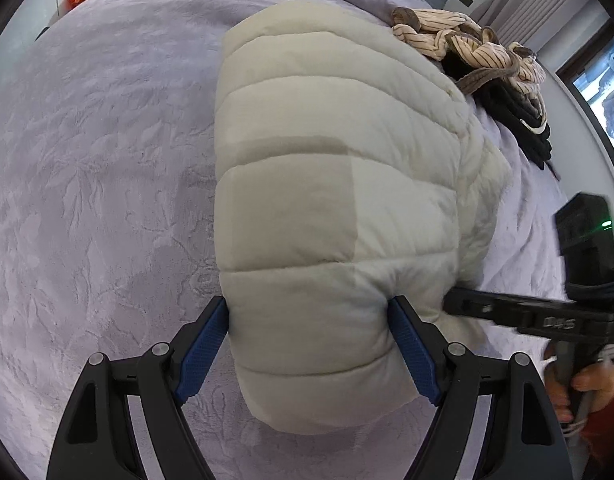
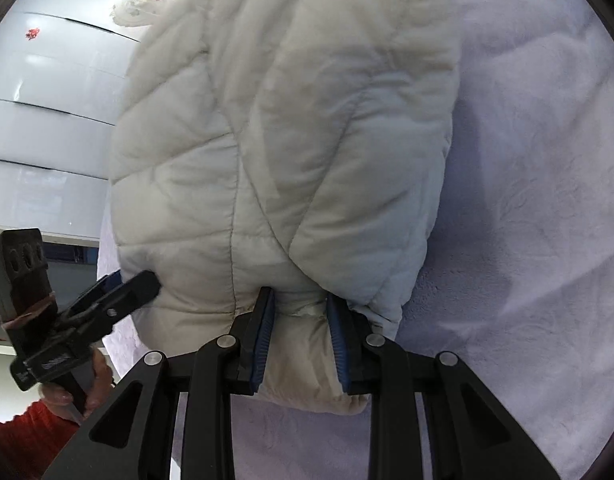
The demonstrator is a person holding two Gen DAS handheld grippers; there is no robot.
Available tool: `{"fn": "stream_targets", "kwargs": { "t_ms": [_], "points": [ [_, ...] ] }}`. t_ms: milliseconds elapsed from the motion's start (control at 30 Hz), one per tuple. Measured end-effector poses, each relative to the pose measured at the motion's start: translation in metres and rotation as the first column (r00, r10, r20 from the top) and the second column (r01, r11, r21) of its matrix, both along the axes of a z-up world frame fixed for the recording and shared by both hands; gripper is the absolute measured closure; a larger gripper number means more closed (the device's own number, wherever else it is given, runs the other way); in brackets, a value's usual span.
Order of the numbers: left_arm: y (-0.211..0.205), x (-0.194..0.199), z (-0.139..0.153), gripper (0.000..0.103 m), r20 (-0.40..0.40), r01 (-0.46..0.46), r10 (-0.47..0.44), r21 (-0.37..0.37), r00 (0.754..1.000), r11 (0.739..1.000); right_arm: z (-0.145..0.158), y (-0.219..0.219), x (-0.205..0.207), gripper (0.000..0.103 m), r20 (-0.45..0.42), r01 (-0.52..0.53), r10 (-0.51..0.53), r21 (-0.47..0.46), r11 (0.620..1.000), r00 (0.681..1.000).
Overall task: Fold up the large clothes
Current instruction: 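Lower the bundle onto the bed with both grippers and press it flat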
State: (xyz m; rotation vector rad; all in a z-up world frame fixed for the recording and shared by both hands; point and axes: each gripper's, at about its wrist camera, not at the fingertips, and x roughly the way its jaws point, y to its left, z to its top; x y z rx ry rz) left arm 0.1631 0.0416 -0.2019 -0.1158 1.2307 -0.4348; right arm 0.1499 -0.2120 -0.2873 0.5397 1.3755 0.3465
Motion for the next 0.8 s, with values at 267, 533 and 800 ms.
{"fn": "stream_targets", "kwargs": {
  "t_ms": [267,533,800],
  "points": [
    [0.001,0.003,-0.004,0.021,-0.008,-0.007,0.008,0.014,1.0,1.0,0.063,-0.033,0.023,0.074,0.167,0.15,-0.14,-0.049,0.987,0.976],
    [-0.006,0.005,0.0,0.021,-0.016,0.008,-0.007,0.034,1.0,0.999,0.008,-0.037,0.053,0.074,0.031,0.186,-0.184,-0.095,0.978,0.983],
    [-0.003,0.005,0.004,0.021,-0.03,-0.002,0.003,0.039,1.0,0.999,0.019,-0.032,0.045,0.074,0.024,0.174,-0.173,-0.109,0.979,0.985]
  ]
}}
